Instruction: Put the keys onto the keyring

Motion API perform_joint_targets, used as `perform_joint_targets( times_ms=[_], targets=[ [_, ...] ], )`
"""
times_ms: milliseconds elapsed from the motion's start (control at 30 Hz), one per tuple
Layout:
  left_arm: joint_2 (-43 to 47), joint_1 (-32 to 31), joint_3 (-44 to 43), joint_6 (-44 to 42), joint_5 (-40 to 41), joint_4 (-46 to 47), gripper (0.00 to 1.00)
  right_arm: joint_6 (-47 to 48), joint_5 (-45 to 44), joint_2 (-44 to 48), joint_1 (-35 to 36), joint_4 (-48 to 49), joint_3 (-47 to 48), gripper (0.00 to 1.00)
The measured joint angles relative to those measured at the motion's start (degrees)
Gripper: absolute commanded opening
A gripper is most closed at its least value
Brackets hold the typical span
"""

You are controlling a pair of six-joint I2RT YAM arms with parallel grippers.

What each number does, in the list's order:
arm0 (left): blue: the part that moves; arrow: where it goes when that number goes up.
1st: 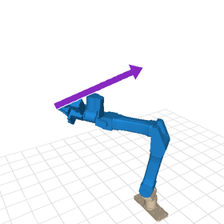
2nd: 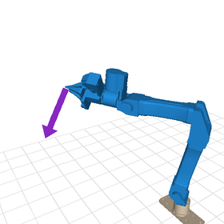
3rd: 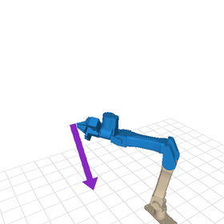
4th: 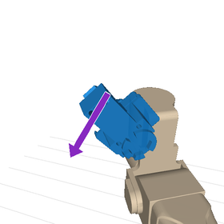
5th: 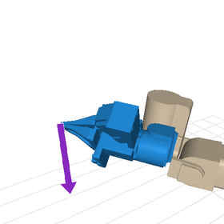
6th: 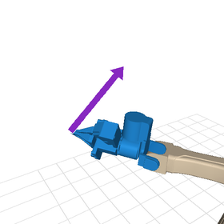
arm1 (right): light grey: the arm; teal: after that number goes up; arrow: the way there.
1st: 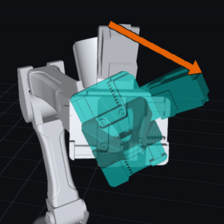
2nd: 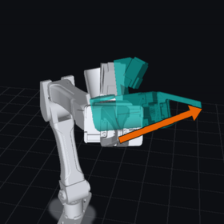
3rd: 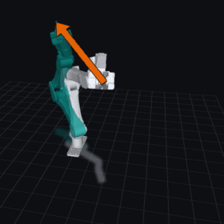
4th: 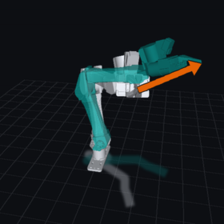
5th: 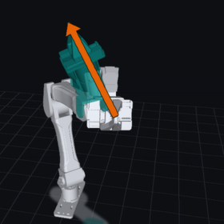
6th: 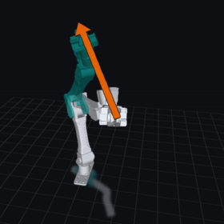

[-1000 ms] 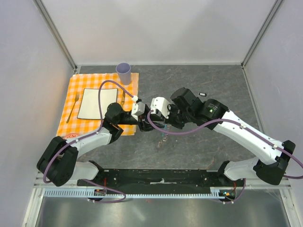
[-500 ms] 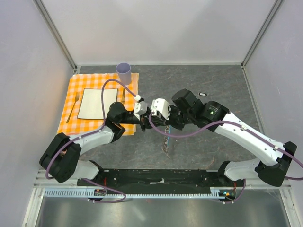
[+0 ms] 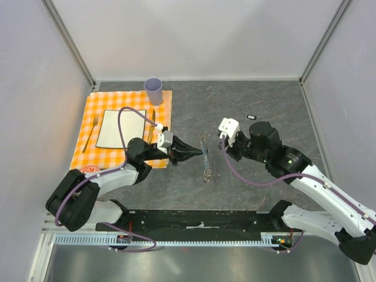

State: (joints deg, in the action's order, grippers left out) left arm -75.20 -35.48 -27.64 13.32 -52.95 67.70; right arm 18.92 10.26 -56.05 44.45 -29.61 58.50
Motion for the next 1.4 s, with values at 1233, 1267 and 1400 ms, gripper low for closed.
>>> perform_joint_targets(
  times_ms=[1233, 1267, 1400],
  targets=[
    [-1.60, 1.14, 0.72, 9.05, 2.08, 4.94, 0.02, -9.29, 18.62, -0.31, -3.48, 18.47, -8.46, 0.20],
    [-1.60, 1.14, 0.72, 9.05, 2.10, 4.94, 0.02, -9.29, 18.67, -0.48, -3.48, 18.47, -8.46, 0.20],
    [-1.60, 1.14, 0.72, 9.38, 2.10, 4.96, 0.02, -9.31, 18.86, -1.20, -3.54, 18.95, -8.52, 0.15]
  ],
)
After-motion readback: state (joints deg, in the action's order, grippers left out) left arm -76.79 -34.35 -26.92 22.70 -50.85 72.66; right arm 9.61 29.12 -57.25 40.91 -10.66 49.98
